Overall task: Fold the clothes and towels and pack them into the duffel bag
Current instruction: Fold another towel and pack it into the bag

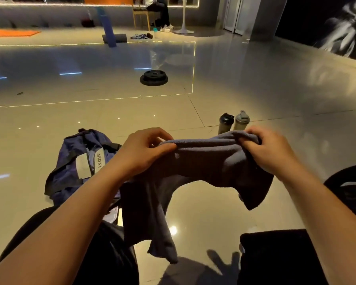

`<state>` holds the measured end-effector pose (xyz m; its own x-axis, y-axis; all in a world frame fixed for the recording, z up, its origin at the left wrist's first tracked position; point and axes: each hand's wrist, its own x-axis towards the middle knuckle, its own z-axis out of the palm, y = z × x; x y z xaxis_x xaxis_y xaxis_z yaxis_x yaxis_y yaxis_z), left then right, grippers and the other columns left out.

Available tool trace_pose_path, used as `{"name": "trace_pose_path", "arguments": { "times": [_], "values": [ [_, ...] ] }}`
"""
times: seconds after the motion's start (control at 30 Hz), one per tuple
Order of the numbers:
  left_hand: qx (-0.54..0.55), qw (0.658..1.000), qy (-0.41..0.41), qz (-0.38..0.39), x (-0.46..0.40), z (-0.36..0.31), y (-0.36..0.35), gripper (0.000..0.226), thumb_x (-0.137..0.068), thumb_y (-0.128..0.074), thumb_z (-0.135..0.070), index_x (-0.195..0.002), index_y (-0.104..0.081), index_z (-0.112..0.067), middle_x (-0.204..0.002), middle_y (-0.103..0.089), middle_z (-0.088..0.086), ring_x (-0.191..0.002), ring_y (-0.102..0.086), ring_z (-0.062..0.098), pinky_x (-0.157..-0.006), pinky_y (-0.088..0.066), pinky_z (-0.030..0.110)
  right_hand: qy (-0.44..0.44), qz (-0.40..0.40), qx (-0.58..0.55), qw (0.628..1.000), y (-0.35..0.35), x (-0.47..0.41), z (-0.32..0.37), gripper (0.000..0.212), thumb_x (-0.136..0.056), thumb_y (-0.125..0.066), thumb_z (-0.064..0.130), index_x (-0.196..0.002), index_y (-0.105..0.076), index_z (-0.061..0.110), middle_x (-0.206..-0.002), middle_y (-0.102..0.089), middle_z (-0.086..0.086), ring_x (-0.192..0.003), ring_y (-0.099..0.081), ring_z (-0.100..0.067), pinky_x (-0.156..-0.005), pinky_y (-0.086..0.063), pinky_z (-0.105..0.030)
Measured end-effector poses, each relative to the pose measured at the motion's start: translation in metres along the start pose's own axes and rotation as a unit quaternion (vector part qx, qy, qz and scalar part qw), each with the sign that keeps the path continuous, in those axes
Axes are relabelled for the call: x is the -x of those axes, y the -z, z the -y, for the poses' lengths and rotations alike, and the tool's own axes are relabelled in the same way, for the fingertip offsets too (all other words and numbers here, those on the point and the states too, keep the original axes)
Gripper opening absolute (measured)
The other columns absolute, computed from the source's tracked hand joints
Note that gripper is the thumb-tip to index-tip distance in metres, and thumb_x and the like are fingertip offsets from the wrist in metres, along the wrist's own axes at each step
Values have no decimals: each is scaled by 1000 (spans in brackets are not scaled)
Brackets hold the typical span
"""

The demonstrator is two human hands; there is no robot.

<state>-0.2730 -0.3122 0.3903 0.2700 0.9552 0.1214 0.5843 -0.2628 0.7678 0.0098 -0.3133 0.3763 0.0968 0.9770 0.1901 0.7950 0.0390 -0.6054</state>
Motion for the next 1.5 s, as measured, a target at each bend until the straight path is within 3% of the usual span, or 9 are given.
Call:
{"name": "trace_pose_path", "arguments": {
  "times": [0.2, 0.3, 0.4, 0.53, 0.67, 0.93, 1.3, 1.4, 1.5],
  "values": [
    [-92, 993, 11, 67, 4, 8, 13, 20, -82, -72, -38, -98, -62, -35, -88, -60, -18, -81, -55, -5, -66, -45, 11, 18, -44, 90, 995, -11, 4, 12, 15, -97, -50, 23, -95, -64, 21, -89, -53, 0, -80, -44, -18, -57, -28, -25],
    [-165, 970, 46, 174, 5, 17, 16, 36, -76, -79, -26, -103, -57, -38, -90, -60, -18, -81, -57, 0, -67, -46, 19, -13, -94, 47, 994, -8, -1, 10, 16, -98, -44, 17, -95, -60, 18, -78, -52, 1, -76, -48, -22, -54, -31, -22],
    [-280, 946, 41, 160, 2, 29, 19, 25, -83, -72, -22, -103, -60, -31, -96, -65, -7, -85, -59, 11, -78, -50, 31, -62, -113, -7, 992, -5, -7, 5, 13, -99, -42, 16, -95, -53, 22, -82, -52, 2, -80, -48, -20, -57, -35, -26],
    [-222, 967, 64, 103, -2, 36, 34, 16, -93, -60, -28, -108, -61, -25, -106, -66, 1, -98, -60, 20, -88, -51, 37, -96, -91, -36, 991, -3, -15, -11, 17, -96, -45, 14, -98, -54, 27, -98, -57, -3, -91, -51, -23, -72, -38, -30],
    [-137, 987, 61, 61, -4, 39, 41, 11, -93, -56, -34, -103, -54, -32, -94, -61, -8, -87, -58, 11, -72, -48, 28, -97, -78, -30, 992, 1, -16, -21, 16, -94, -50, 14, -91, -57, 28, -95, -59, -3, -90, -53, -23, -72, -38, -29],
    [-181, 974, 63, 124, 1, 42, 42, 30, -81, -73, -16, -96, -57, -37, -94, -58, -11, -88, -56, 5, -78, -49, 27, -99, -88, 11, 991, 12, -11, -25, 14, -96, -50, 12, -101, -60, 21, -97, -56, -3, -90, -50, -21, -71, -36, -27],
    [-32, 999, 10, -13, -3, 17, 14, 13, -90, -57, -42, -90, -65, -32, -93, -66, -7, -90, -60, 8, -77, -51, 30, -26, 24, 136, 990, -14, -3, -10, 19, -93, -58, 26, -111, -59, 22, -110, -59, -4, -93, -51, -16, -74, -41, -30],
    [-47, 999, -22, -8, -8, 3, -8, 8, -91, -59, -39, -91, -65, -34, -91, -65, -8, -89, -60, 10, -76, -53, 31, 35, 155, -10, 987, -36, 10, 26, 42, -82, -62, 53, -118, -54, 33, -103, -58, 10, -92, -57, -6, -78, -49, -25],
    [-76, 996, -52, 5, -13, -6, -23, 7, -91, -59, -37, -92, -65, -33, -87, -61, -12, -86, -57, 6, -76, -47, 23, 61, 200, -94, 973, -58, 13, 46, 25, -86, -65, 43, -107, -59, 33, -96, -61, 16, -90, -60, -5, -72, -50, -19]
  ]
}}
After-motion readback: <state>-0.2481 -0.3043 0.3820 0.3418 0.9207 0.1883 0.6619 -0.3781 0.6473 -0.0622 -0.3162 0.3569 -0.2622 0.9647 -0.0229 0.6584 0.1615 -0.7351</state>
